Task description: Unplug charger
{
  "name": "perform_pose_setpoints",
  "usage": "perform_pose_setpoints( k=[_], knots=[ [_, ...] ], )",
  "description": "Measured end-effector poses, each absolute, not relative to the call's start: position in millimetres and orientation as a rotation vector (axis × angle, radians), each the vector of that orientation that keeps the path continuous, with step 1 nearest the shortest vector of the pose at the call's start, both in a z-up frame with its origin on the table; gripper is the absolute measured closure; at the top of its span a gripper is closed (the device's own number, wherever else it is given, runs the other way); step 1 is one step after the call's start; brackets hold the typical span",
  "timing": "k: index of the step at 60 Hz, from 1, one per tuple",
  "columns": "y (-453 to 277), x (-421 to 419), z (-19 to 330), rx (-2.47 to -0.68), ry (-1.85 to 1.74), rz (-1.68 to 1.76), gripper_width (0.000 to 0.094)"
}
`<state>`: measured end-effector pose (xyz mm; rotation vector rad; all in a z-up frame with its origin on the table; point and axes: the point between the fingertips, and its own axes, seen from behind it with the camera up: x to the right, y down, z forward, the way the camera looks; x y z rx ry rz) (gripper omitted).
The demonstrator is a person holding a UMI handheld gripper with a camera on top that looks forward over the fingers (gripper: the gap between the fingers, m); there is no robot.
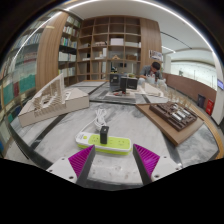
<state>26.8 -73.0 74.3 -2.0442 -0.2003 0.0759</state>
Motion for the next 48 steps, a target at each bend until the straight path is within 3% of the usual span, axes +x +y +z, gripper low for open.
perform_pose_setpoints(
  k=[10, 16, 21, 22, 25, 26, 27, 40, 48],
  knots=[
    [-19, -11, 45, -2.050, -0.247, 0.076, 0.0200],
    [10, -20, 34, -2.045, -0.230, 0.082, 0.0287],
    [26, -28, 25, -2.048, -0.228, 0.096, 0.0444],
    [28, -30, 23, -2.049, -0.232, 0.101, 0.0428],
    [35, -28, 25, -2.027, -0.227, 0.087, 0.0599],
    [38, -25, 25, -2.015, -0.220, 0.056, 0.0752],
    [38, -24, 25, -2.011, -0.220, 0.043, 0.0769],
    [40, -24, 26, -2.003, -0.123, 0.080, 0.0872],
    [39, -22, 41, -1.969, -0.127, 0.060, 0.0876]
  ],
)
